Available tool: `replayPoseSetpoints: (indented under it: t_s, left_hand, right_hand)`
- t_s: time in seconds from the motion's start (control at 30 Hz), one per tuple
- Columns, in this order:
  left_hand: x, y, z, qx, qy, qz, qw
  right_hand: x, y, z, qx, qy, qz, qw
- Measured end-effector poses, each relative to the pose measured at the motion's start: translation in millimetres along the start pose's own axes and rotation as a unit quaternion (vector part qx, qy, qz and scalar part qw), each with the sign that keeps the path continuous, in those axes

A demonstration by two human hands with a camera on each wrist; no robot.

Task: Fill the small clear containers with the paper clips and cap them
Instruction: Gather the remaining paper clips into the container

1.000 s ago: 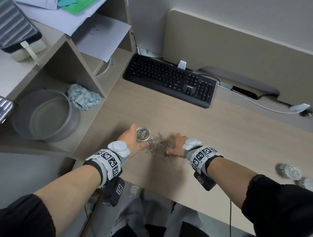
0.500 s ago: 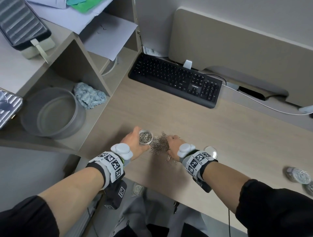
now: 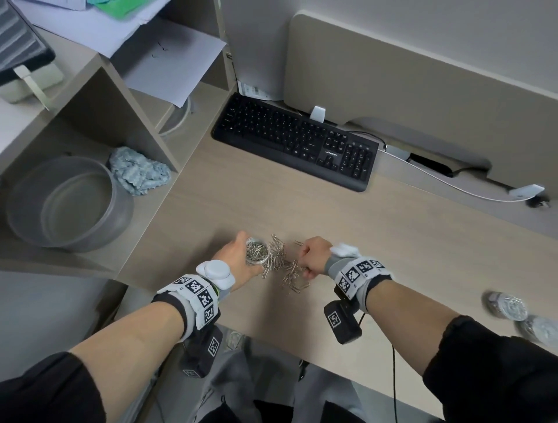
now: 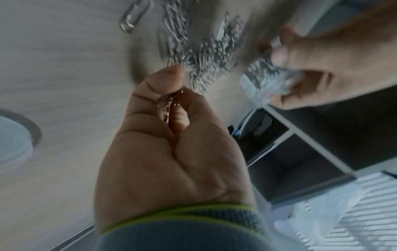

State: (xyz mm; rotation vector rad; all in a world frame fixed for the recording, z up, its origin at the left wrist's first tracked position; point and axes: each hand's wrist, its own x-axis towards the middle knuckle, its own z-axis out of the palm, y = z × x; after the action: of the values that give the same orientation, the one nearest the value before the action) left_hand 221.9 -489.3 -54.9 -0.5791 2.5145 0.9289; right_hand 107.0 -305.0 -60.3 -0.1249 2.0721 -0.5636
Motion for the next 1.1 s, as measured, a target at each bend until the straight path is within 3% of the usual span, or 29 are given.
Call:
replayPoseSetpoints:
  t_s: [0.1,0.23,0.47,0.83,1.1]
  left_hand:
    - [3.0,8.2,5.8,0.000,-0.009,0.014,1.000]
    - [7.1,21.7,12.8,0.009,-0.020,0.027,0.999]
    - [6.5,44.0,18.6,0.001,-0.009,0.055,0.998]
    - [-2.2,50.1,11.5,-0.013,-0.002,0.049,0.999]
    - [-7.0,44.7,4.5,-0.021,0.011,0.048,0.999]
  right_hand:
    - [-13.4,-5.8,-16.4,0.120,-0.020,0.001,0.993]
    - [-28.6,-23.2,-33.4,0.197,-0.026,-0.040,0.979]
    - [-37.2,-43.0,-30.1,0.071,0.046,-0.118,0.989]
    - [-59.7,-60.7,-24.4,-0.072,0.046,-0.191,0.978]
    - [-62.5,-67.9,-20.6,-0.032,0.056,-0.210,0.975]
